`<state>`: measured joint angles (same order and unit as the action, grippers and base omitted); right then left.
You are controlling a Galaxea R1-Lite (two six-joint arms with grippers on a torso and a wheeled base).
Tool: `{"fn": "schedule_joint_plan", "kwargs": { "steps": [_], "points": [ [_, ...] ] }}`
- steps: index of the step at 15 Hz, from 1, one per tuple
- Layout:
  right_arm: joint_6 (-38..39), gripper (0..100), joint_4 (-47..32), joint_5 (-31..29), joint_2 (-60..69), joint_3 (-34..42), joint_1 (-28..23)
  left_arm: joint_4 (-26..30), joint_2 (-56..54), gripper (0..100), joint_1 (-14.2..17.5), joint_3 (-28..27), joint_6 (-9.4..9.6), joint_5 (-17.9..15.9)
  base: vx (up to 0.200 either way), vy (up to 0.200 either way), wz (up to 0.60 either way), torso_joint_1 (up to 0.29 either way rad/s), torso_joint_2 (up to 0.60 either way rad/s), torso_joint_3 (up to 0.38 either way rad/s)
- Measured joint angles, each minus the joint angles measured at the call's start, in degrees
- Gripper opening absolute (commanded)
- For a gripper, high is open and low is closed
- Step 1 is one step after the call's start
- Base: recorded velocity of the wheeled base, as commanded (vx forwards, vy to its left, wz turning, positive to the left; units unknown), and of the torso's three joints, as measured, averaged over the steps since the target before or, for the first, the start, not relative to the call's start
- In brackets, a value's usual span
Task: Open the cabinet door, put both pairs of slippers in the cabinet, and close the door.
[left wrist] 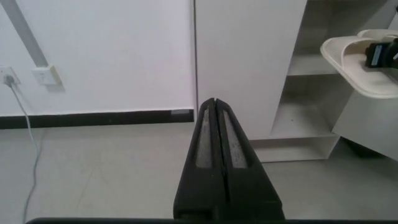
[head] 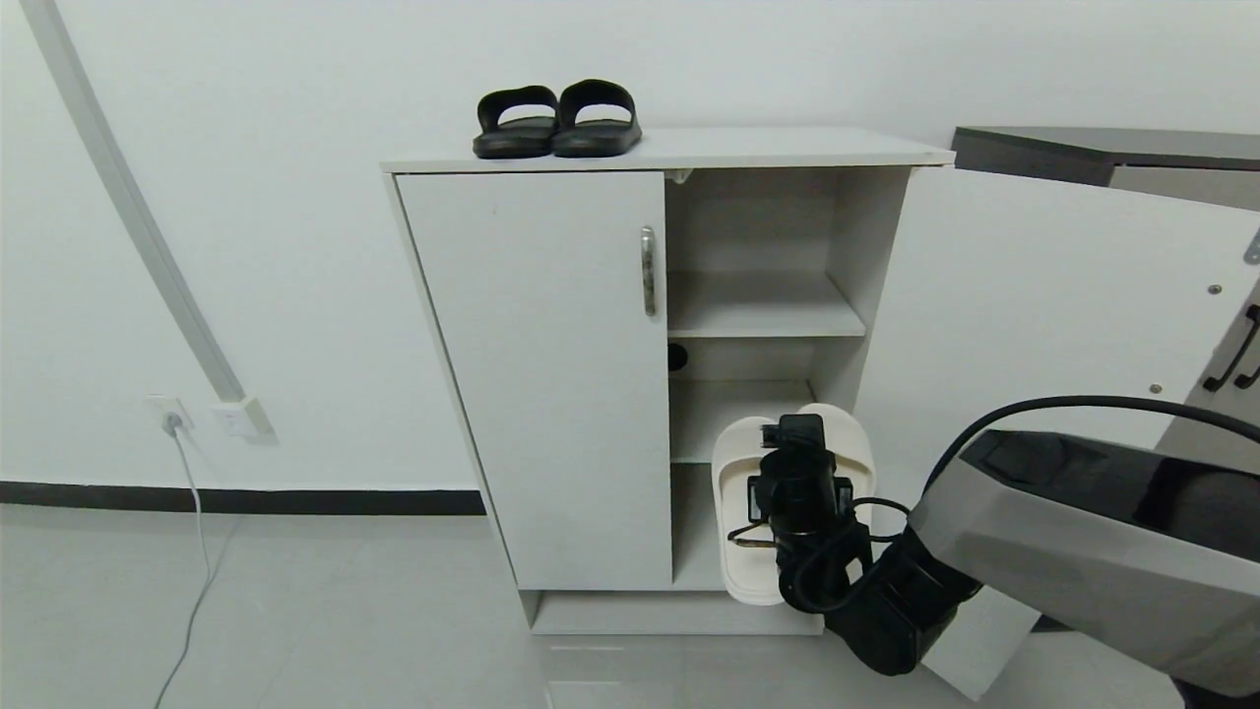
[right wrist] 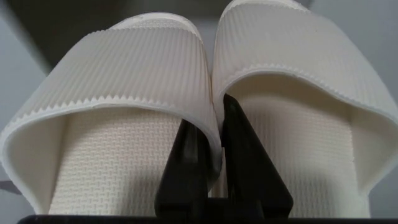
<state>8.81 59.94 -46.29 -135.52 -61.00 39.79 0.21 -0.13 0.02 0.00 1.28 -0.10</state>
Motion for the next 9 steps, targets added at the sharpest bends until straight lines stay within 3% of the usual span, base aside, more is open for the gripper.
{"fn": "schedule_joint_plan", "kwargs": {
  "steps": [9],
  "points": [
    [0.5,0,-0.1,5.2,-5.6,-4.5,1.6,0.0,0.0,0,0.0,0.0,-0.33,0.1,0.000,0.000,0.00,0.000,0.00,0.000]
  ]
}}
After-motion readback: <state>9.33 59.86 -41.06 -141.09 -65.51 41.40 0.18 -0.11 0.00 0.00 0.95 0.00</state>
